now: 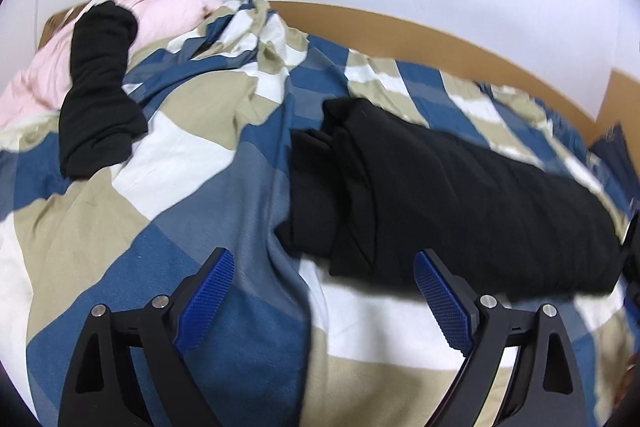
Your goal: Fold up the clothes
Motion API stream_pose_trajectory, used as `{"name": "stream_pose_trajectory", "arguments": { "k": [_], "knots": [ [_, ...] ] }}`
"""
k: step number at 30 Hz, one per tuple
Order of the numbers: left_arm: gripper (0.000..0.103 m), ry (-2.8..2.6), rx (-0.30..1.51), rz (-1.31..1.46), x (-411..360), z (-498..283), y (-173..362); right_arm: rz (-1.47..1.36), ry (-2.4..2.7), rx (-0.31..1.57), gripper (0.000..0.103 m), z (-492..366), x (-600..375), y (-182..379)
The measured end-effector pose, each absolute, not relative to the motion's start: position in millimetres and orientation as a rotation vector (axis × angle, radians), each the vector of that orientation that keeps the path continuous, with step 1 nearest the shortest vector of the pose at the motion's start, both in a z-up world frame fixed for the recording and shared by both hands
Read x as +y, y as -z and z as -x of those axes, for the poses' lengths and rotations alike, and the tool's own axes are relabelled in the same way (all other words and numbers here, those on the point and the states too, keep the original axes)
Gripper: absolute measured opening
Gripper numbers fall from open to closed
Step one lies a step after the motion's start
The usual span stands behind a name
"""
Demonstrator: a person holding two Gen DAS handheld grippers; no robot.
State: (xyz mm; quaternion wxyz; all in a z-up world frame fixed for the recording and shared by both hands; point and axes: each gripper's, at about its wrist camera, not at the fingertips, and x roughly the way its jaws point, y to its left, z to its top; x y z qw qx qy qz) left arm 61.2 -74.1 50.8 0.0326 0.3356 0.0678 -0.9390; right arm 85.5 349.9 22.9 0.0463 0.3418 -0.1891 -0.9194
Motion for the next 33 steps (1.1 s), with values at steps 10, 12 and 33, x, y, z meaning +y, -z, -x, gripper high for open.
{"name": "stream_pose_trajectory", "arguments": {
  "k": [10, 12, 33],
  "knots": [
    [0.094, 2.780, 0.286, -1.252, -83.9, -38.8, -24.7, -1.148, 2.723, -0.583, 0.103, -70.7, 346.4, -11.7],
    [0.094, 2.783, 0.296, -1.224, -84.6, -43.0, -26.1, -1.161, 2.726, -0.573, 0.103, -69.2, 344.9, -11.2],
    [0.094, 2.828, -0.427, -1.045, 1.6, -46.6, -45.6, -1.195, 2.730, -0.556, 0.103, -57.7, 348.3, -5.8]
  ]
}}
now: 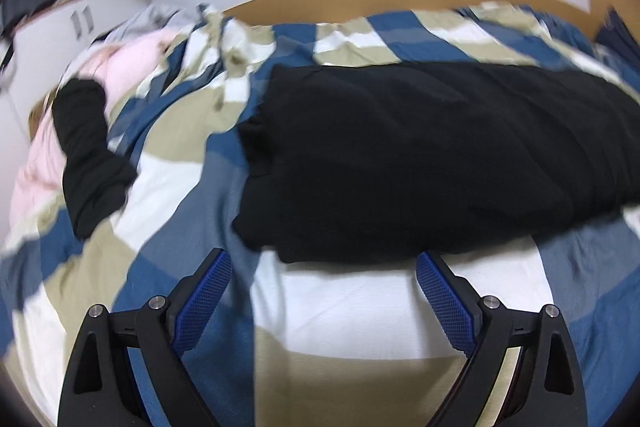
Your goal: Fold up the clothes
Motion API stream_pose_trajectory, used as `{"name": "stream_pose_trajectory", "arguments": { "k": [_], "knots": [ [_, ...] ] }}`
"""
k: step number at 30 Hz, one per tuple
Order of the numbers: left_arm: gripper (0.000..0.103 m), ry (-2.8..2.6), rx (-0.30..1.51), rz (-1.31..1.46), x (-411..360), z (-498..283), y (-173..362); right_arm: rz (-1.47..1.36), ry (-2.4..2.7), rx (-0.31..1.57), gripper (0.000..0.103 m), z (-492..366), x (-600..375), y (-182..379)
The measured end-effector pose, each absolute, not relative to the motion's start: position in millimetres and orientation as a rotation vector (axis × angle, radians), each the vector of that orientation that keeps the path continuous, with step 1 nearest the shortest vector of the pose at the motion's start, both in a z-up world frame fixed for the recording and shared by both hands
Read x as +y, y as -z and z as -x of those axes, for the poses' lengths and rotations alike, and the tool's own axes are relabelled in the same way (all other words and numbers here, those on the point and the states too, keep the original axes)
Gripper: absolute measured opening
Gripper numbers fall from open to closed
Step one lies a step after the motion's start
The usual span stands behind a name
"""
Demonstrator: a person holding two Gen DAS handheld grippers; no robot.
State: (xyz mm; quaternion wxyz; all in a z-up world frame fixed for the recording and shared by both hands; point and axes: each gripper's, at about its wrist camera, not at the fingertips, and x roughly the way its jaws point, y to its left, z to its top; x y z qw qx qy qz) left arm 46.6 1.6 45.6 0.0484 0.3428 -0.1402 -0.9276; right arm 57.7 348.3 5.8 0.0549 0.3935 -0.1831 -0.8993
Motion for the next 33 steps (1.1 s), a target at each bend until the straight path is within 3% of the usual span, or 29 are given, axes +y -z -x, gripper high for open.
{"name": "stream_pose_trajectory", "arguments": {
  "k": [2, 3, 4, 8, 18, 24, 28, 33],
  "knots": [
    [0.095, 2.868, -0.541, -0.883, 16.0, -53.4, -57.1, -1.190, 2.727, -0.565, 0.103, -57.8, 349.5, -6.3],
    [0.102, 2.907, -0.542, -0.828, 21.1, -56.4, -62.9, -1.188, 2.726, -0.568, 0.103, -58.0, 350.2, -6.3],
    [0.103, 2.949, -0.530, -0.779, 25.8, -59.1, -68.7, -1.187, 2.725, -0.570, 0.103, -58.3, 350.6, -6.3],
    [0.103, 2.985, -0.476, -0.827, 27.4, -47.8, -58.5, -1.174, 2.718, -0.590, 0.103, -58.8, 353.0, -6.5],
    [0.103, 2.921, 0.028, -1.258, -26.6, -13.3, -30.5, -1.156, 2.710, -0.615, 0.103, -56.9, 353.5, -7.7],
    [0.103, 2.883, 0.102, -1.449, -31.1, -16.1, -18.0, -1.114, 2.691, -0.679, 0.103, -58.2, 358.7, -7.2],
    [0.103, 2.913, 0.111, -1.410, -32.7, -27.6, -24.4, -1.104, 2.710, -0.674, 0.103, -59.8, 357.6, -9.0],
    [0.103, 2.980, 0.275, -1.234, -54.5, -50.4, -43.2, -0.960, 2.898, -0.608, 0.103, -83.4, 353.4, -30.5]
  ]
}}
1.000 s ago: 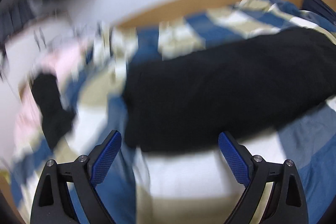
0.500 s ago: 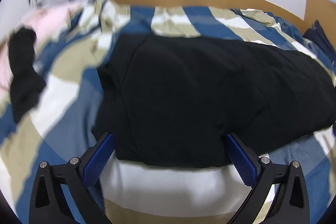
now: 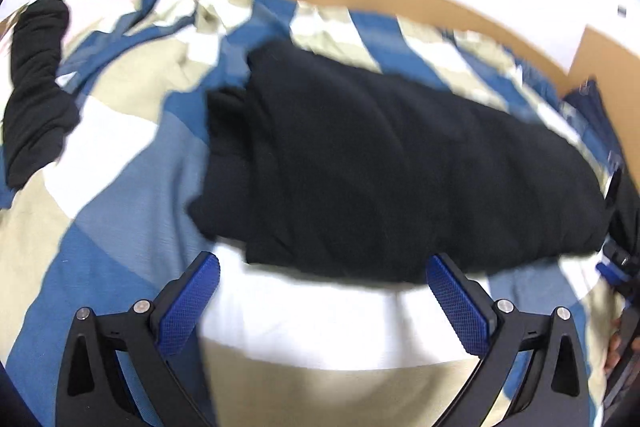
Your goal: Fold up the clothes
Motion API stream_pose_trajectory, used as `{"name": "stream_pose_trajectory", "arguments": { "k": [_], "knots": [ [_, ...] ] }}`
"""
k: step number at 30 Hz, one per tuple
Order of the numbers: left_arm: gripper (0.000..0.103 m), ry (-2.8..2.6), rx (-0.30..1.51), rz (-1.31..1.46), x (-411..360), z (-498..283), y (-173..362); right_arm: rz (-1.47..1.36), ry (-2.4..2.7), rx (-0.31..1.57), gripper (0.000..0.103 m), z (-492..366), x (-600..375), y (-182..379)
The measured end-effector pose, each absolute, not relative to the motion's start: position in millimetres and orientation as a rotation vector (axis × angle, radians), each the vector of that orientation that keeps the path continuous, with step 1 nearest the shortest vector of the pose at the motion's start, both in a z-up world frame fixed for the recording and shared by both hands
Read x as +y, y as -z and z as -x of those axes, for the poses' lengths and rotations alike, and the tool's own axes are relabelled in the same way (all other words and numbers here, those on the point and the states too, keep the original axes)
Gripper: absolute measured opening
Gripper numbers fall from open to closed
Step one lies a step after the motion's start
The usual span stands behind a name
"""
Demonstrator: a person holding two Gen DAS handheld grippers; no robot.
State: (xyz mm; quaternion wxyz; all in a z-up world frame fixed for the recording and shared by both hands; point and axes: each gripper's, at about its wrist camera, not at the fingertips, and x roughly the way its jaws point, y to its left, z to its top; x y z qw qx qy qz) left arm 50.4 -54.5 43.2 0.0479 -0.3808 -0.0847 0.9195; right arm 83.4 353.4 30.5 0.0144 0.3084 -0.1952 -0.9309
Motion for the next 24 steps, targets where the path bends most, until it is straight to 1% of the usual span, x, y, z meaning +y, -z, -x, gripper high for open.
{"name": "stream_pose_trajectory", "arguments": {
  "k": [2, 4, 6, 10, 12, 16, 17, 20, 24],
  "knots": [
    [0.103, -2.781, -0.318, 1.183, -62.1, -54.6, -40.5, -0.873, 2.983, -0.509, 0.103, -92.2, 343.4, -44.4],
    [0.103, -2.751, -0.327, 1.230, -64.2, -52.6, -38.0, -0.836, 3.044, -0.387, 0.103, -91.3, 328.5, -55.4],
    [0.103, -2.733, -0.314, 1.252, -63.8, -48.3, -36.3, -0.874, 3.057, -0.250, 0.103, -75.6, 304.7, -64.6],
    [0.103, -2.726, -0.270, 1.272, -60.1, -42.4, -33.7, -0.950, 2.972, -0.101, 0.103, -36.8, 246.9, -72.2],
    [0.103, -2.725, -0.267, 1.276, -61.4, -42.3, -32.1, -0.981, 2.934, -0.039, 0.103, -15.9, 218.5, -62.7],
    [0.103, -2.711, -0.315, 1.274, -69.3, -40.1, -31.8, -1.146, 2.903, 0.136, 0.103, 6.1, 191.3, -15.4],
    [0.103, -2.706, -0.332, 1.274, -70.2, -39.6, -30.5, -1.204, 2.877, 0.142, 0.103, 10.2, 190.9, -11.4],
    [0.103, -2.695, -0.329, 1.304, -68.7, -35.7, -26.8, -1.182, 2.865, 0.102, 0.103, 6.7, 195.5, -16.0],
    [0.103, -2.703, -0.278, 1.320, -62.4, -34.6, -25.8, -0.960, 2.949, 0.110, 0.103, -13.9, 195.2, -37.6]
  ]
}}
